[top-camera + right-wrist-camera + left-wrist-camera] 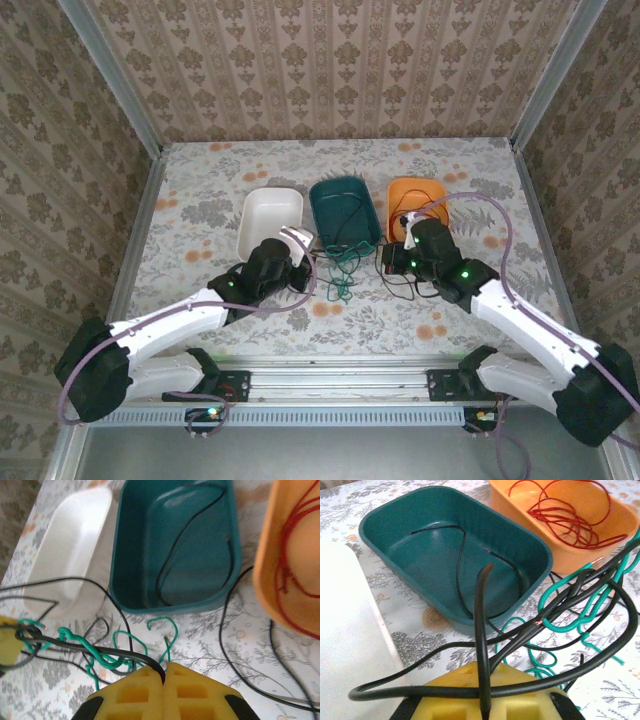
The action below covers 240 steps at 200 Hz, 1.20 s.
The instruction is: Untangle the cables
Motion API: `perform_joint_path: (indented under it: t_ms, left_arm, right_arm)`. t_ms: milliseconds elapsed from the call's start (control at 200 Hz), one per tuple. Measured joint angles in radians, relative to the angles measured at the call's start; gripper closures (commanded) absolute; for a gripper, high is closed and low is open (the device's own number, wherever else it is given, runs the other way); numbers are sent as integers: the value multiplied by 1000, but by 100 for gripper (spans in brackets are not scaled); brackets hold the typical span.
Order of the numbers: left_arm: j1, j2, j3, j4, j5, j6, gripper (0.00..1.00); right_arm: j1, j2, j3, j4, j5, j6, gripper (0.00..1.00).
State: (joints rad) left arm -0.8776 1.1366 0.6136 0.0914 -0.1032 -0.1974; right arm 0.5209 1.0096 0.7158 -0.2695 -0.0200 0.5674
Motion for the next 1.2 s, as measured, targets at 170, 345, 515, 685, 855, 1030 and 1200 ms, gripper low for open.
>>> perform_joint_path:
  t_ms: [170,345,515,685,855,1030,1200]
  left_arm:
    - [-6,0,2,33,22,-6,98]
    - [34,-3,-1,-39,-71,-14,100]
    - [35,-15,-15,-57,-79,-13,100]
    - [35,-60,-43,-34,24,-3,100]
    - [29,-83,-53,-32,158,24,100]
    - [-16,-77,-32,-61,249,69,100]
    - [-59,-35,22,-83,293,114,100]
  right_arm:
    - [-2,-105,1,-100,138,64,100]
    - [-101,-211,3,-266,417,140,100]
    - [-133,-240,3,-332,486,164,100]
    - [-129,-199,-16,-206,253,72,72]
    - [-18,-70,-31,-50,-26,-10,51]
    - [60,73,5,65,-190,-50,49]
    - [87,217,123,89,-272,-114,48]
